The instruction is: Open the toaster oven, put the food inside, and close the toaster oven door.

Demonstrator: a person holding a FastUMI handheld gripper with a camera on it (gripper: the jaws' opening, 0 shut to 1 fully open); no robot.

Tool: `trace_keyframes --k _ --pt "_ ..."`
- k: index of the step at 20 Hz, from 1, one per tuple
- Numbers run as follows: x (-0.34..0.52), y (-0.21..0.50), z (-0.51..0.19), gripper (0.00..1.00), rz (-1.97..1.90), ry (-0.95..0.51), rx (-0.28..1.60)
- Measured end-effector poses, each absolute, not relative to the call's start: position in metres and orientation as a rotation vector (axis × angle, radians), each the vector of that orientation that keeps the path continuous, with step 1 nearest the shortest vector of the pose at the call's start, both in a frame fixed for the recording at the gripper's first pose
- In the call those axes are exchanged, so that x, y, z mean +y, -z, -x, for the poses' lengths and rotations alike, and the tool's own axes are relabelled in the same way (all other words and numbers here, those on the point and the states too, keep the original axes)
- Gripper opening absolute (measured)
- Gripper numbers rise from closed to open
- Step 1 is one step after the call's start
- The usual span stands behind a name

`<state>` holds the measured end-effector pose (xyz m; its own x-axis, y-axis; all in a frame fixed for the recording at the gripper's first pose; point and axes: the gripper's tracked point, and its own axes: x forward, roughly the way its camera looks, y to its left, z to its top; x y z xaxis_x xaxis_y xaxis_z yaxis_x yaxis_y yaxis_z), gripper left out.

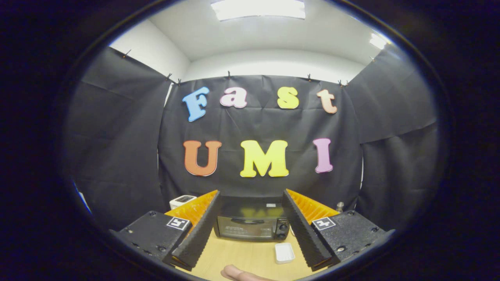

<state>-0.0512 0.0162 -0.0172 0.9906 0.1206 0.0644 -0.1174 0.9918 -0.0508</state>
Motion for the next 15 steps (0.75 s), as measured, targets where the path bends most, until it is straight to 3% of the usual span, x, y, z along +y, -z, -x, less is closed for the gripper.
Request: trace_keyframes --k 15 --pt "0.006 0.02 0.091 0.99 0.025 -0.22 -0.031"
